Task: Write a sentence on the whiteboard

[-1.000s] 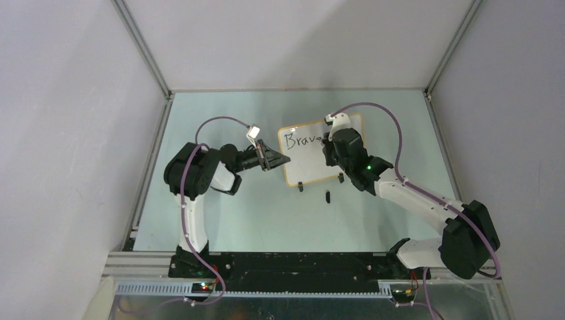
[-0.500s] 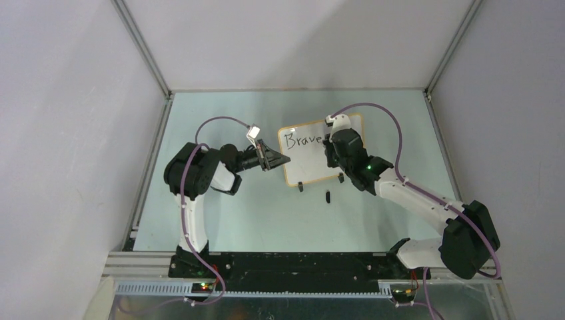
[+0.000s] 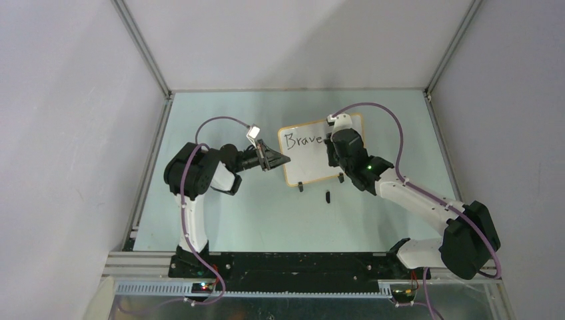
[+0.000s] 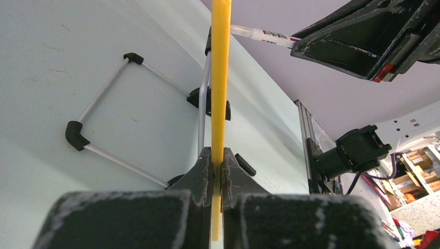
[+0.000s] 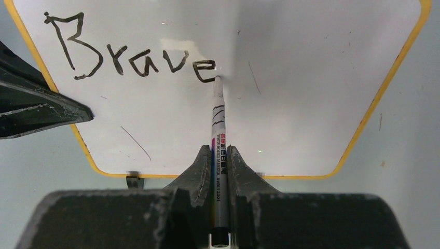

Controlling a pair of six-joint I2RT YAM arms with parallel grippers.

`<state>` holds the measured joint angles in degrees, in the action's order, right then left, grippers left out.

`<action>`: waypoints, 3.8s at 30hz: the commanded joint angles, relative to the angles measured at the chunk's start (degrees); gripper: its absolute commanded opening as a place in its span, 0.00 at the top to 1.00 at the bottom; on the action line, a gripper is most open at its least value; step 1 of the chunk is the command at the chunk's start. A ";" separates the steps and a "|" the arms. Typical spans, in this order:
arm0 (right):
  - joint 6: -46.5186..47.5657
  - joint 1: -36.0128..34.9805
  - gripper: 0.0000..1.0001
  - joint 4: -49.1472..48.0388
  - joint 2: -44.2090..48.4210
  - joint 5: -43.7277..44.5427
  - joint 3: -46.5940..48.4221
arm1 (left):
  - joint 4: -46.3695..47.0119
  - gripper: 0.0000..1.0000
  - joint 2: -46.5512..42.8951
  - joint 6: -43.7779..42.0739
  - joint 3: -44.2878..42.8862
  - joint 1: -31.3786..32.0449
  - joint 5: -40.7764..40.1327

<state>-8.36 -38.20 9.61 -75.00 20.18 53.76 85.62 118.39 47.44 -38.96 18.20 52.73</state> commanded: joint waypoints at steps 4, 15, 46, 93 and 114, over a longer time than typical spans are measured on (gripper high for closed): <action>1.11 -0.29 1.00 -2.60 5.87 -0.48 -0.45 | 2.09 1.00 -1.93 -1.56 0.74 0.14 2.43; 2.85 -1.72 1.00 -8.42 10.24 3.01 -5.13 | 2.09 1.00 -2.33 -1.89 1.15 0.14 2.29; 0.68 0.46 1.00 -9.98 8.11 0.99 -6.82 | 2.09 1.00 -2.51 -2.08 1.30 -0.07 2.33; 1.48 1.53 1.00 -7.76 3.63 1.87 -3.41 | 2.09 1.00 -2.38 -2.09 1.17 -0.07 2.49; 0.78 2.07 1.00 -5.75 2.71 1.95 -2.60 | 2.09 1.00 -2.38 -2.09 1.17 -0.08 2.47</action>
<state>-7.29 -36.62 4.03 -72.47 21.39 48.69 85.62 118.06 46.94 -38.54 18.20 52.77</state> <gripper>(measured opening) 0.121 0.037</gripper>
